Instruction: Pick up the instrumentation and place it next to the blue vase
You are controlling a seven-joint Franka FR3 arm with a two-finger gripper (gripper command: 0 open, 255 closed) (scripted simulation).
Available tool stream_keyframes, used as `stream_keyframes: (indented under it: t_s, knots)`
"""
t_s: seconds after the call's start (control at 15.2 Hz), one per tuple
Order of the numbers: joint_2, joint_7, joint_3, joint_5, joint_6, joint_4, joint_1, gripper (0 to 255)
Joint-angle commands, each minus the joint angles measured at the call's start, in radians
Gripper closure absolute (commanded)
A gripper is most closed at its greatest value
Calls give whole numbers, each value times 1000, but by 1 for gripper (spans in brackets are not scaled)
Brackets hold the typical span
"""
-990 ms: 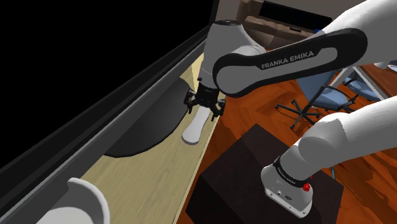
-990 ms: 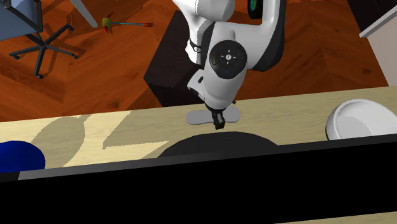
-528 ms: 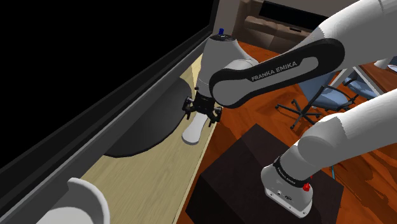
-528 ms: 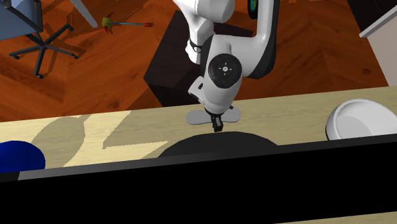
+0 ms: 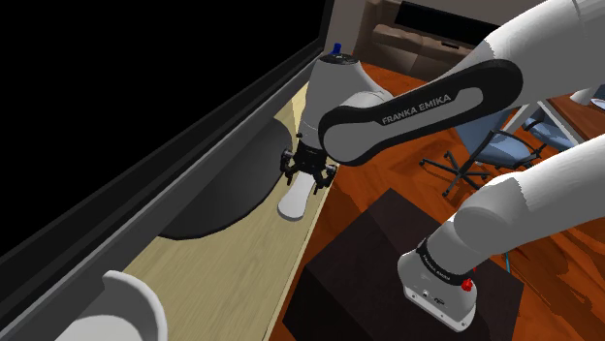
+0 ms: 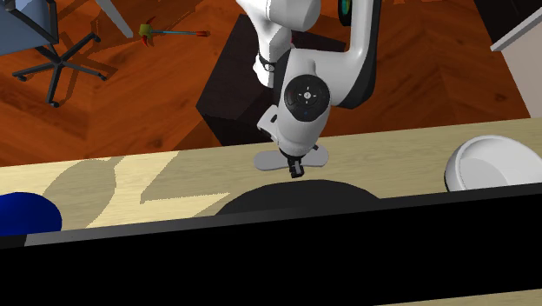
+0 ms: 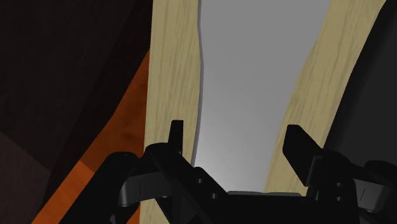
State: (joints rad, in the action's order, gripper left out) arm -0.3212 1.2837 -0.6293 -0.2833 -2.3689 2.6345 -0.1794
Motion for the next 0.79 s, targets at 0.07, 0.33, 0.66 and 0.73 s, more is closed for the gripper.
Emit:
stream_keyframes:
  t_s: [0.07, 0.33, 0.66, 0.73]
  knots:
    - [0, 0, 0, 0, 0, 0, 0, 255]
    - [0, 0, 0, 0, 0, 0, 0, 255]
    - [-24, -6, 10, -6, 35, -11, 5, 255]
    - [-36, -8, 15, -8, 52, -17, 7, 255]
